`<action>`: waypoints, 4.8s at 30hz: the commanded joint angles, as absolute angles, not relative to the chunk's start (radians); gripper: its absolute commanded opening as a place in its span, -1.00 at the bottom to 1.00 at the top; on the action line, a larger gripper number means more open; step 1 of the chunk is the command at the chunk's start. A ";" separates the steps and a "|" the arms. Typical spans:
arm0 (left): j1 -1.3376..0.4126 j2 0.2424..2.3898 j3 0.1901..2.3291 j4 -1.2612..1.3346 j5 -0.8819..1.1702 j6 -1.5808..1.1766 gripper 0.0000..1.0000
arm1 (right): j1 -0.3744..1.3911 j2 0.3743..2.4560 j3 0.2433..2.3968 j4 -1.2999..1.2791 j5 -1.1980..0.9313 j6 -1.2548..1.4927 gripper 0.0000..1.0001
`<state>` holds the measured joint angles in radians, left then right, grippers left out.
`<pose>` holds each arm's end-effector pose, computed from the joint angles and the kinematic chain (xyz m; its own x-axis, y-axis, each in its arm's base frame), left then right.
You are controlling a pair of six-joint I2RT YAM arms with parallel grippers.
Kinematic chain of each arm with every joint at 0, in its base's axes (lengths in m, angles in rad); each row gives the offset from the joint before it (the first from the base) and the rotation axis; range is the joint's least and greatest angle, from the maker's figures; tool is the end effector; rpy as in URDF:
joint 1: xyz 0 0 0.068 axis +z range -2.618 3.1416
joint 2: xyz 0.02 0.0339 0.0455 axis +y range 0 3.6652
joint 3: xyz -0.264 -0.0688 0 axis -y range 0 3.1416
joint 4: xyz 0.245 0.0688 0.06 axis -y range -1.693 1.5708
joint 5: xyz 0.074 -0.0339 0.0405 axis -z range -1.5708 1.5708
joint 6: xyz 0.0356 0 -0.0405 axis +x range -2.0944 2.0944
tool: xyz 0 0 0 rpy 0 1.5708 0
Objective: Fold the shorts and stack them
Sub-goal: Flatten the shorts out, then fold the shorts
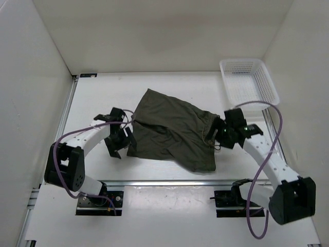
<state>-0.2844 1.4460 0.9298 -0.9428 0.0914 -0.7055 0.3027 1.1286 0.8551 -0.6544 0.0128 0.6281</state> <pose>0.2314 -0.0710 0.1979 -0.9137 -0.4056 -0.0261 -0.3983 0.9063 -0.1414 0.2147 0.0666 0.2560 -0.7890 0.3691 -0.4911 0.2137 0.9143 0.3440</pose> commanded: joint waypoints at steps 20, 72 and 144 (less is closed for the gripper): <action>-0.316 1.522 0.848 -0.744 0.121 -0.787 -0.79 | 0.037 0.917 0.352 -0.623 -0.494 0.934 0.65; -0.095 1.247 1.181 -1.012 0.032 -0.693 -0.79 | 0.037 1.022 0.792 -0.699 -0.183 0.710 -1.00; -0.213 1.804 1.235 -0.761 0.233 -0.746 0.65 | 0.086 1.469 0.814 -0.324 -0.229 0.753 0.76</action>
<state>-0.2016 1.7737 1.1709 -0.8047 0.2592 -0.7395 0.0887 1.4216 0.8116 -0.4603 -0.1856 0.7185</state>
